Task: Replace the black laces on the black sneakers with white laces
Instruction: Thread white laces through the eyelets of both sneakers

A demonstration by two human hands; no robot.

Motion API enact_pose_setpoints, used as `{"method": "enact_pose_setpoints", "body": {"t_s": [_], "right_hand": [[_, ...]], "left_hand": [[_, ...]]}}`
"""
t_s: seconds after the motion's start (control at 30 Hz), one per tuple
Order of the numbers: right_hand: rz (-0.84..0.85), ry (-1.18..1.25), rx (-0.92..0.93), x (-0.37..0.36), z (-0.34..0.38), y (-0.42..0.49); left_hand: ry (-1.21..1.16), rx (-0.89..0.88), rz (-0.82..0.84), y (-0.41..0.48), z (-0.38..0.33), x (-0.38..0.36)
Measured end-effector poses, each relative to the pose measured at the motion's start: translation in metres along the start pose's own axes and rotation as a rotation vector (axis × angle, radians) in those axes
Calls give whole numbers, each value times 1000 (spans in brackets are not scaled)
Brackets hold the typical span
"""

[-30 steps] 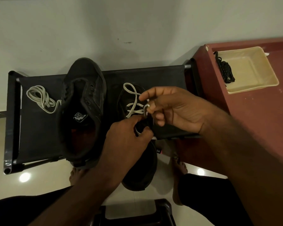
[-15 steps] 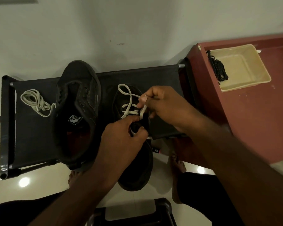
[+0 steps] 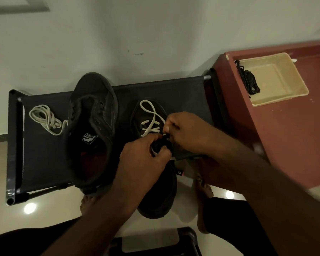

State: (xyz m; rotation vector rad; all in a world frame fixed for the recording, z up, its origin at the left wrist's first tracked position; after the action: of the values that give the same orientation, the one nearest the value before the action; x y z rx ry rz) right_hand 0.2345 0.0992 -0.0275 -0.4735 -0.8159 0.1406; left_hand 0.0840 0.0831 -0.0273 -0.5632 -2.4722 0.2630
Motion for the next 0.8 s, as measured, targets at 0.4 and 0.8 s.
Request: {"method": "enact_pose_setpoints", "body": {"t_s": [0.4, 0.8], "right_hand": [[56, -196, 50, 1, -8, -4], [-23, 1385, 7, 40, 10, -16]], "left_hand": [[-15, 21, -12, 0, 0, 2], [-39, 65, -1, -2, 1, 2]]}}
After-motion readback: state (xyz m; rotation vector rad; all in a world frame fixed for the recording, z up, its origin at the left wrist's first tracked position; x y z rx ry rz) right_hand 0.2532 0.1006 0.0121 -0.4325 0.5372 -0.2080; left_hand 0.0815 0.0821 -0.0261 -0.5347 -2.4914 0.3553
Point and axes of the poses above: each hand's wrist, its own y-axis towards the middle knuckle, its own x-axis out of the back of the hand, z = x × y, the point moved 3 cm from there along y, towards the middle knuckle, and after that the axes turned 2 degrees about -z, right-handed, at the moved point
